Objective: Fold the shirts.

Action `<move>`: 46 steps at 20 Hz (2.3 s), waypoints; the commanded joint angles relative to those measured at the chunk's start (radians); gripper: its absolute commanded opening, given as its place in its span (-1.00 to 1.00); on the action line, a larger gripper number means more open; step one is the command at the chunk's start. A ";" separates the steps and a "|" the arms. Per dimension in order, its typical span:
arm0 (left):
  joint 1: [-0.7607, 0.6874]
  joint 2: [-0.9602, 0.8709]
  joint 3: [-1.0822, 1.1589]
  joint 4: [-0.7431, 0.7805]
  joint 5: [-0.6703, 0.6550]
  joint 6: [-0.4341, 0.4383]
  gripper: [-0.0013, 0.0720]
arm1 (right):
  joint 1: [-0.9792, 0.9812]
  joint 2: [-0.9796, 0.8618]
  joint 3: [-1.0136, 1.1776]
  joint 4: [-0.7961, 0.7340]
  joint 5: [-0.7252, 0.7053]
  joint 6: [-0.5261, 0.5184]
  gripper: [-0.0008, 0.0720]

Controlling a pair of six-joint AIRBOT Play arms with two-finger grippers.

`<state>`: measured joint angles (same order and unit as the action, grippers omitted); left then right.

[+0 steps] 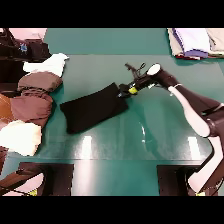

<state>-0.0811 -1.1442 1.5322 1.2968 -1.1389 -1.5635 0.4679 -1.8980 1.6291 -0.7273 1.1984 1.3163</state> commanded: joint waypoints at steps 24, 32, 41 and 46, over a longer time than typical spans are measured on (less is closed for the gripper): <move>0.000 0.000 0.000 -0.045 0.028 -0.007 -0.89 | -1.216 0.751 -0.634 -0.493 -0.073 0.185 0.41; 0.000 0.000 0.000 -0.045 0.023 -0.008 -0.89 | -1.111 0.843 -0.455 -0.492 0.051 0.186 0.54; 0.000 0.001 0.000 -0.045 0.103 -0.008 -0.89 | -0.554 0.996 -0.454 -0.451 -0.082 0.186 -0.84; 0.000 0.001 0.000 -0.045 0.141 -0.008 -0.89 | -0.404 0.995 -0.454 -0.451 -0.116 0.186 -0.93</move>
<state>-0.0811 -1.1442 1.5322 1.2514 -1.0279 -1.5707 -0.0219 -0.9077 1.1744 -1.1809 1.1084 1.5024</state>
